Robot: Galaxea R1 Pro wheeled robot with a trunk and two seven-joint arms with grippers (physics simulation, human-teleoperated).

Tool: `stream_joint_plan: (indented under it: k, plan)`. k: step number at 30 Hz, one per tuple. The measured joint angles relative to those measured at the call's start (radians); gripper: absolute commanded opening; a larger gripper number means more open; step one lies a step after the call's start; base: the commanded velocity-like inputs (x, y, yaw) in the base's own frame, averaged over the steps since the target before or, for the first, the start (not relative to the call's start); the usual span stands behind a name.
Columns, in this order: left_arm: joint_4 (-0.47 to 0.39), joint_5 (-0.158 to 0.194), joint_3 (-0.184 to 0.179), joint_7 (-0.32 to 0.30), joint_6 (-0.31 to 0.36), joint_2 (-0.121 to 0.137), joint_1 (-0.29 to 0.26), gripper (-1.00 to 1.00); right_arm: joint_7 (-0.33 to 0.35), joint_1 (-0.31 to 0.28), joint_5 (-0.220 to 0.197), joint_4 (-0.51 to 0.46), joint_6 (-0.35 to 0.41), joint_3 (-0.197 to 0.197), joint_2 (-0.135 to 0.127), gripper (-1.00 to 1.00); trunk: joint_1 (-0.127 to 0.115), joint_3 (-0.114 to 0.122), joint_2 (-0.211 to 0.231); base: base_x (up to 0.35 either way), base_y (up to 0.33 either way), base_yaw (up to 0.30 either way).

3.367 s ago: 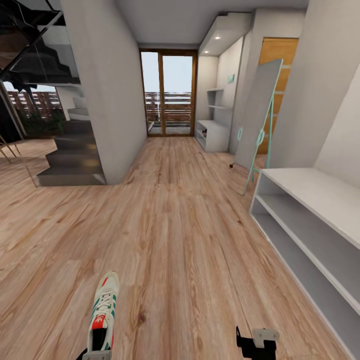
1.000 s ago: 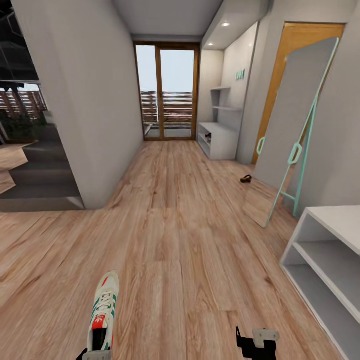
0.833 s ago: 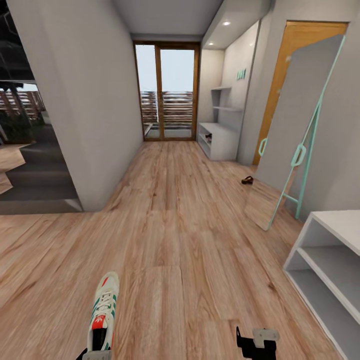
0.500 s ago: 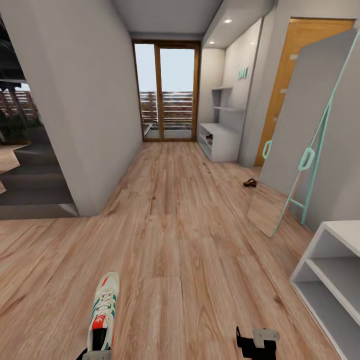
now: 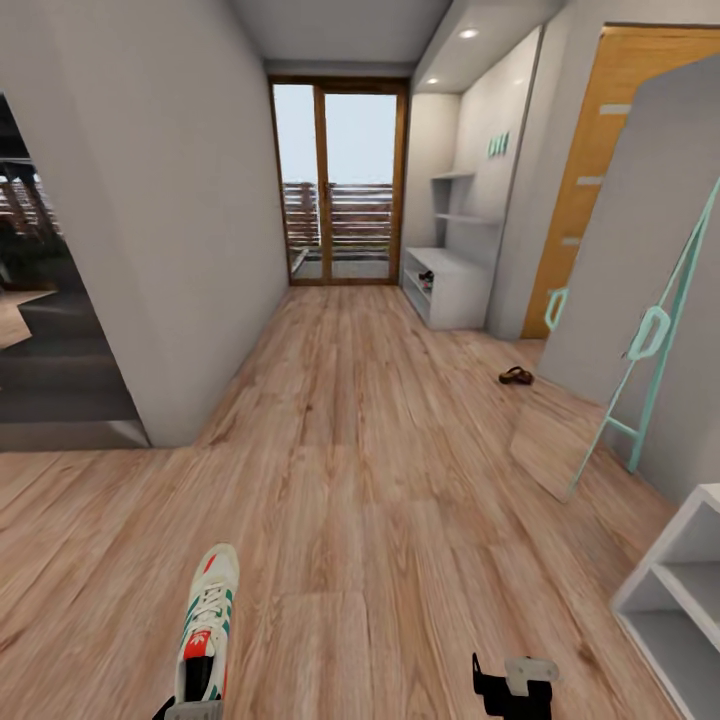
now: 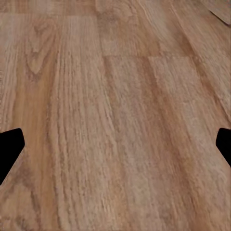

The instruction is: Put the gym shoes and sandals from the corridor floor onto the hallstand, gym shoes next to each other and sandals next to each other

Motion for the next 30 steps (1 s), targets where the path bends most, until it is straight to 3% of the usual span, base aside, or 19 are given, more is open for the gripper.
stream_joint_plan:
  k: [6, 30]
  plan:
    - [0.000, 0.000, 0.001, 0.000, 0.000, 0.000, 0.000, -1.00, 0.000, 0.000, 0.000, 0.000, 0.000, 0.000, 0.000, 1.00, 0.000, 0.000, 0.000, 0.336, 0.000, 0.146]
    - [0.000, 0.000, 0.000, 0.000, 0.000, 0.000, 0.000, -1.00, 0.003, 0.000, 0.005, 0.001, -0.003, 0.000, -0.009, 1.00, 0.000, 0.000, 0.000, 0.336, 0.000, 0.004]
